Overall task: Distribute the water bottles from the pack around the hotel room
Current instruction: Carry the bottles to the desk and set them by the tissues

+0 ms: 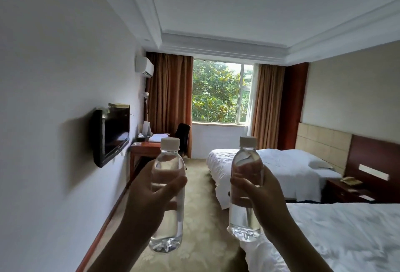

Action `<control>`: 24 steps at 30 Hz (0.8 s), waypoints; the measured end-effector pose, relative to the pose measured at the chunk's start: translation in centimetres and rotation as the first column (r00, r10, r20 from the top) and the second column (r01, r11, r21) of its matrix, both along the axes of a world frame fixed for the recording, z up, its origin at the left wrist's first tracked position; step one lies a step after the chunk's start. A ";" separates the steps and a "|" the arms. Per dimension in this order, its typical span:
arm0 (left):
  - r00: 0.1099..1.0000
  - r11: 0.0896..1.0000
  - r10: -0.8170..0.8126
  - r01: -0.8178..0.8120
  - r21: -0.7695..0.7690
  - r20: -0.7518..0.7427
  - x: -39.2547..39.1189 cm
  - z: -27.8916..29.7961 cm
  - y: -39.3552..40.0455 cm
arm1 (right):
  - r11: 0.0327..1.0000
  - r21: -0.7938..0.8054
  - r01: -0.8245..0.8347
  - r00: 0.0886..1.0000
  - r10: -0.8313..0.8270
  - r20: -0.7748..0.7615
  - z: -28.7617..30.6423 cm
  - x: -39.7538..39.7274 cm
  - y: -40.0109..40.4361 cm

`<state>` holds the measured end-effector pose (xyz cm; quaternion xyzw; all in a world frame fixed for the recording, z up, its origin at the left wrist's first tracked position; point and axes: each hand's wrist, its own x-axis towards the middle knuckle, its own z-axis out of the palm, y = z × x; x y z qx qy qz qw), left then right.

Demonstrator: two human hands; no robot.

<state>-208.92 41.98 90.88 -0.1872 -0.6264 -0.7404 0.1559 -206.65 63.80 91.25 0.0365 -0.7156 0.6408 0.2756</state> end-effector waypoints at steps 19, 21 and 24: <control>0.996 0.994 0.088 -0.088 -0.070 -0.009 -39.1 -0.1 12.4 | 0.991 -0.076 -0.113 0.993 0.110 -0.044 -1.9 -41.5 14.0; 0.995 0.992 0.101 -0.102 -0.073 -0.012 -43.0 -0.2 12.8 | 0.988 -0.080 -0.135 0.990 0.132 -0.042 -2.1 -45.4 14.6; 0.994 0.991 0.109 -0.110 -0.079 -0.011 -49.2 -0.8 13.4 | 0.986 -0.069 -0.151 0.988 0.148 -0.042 -2.4 -51.8 15.1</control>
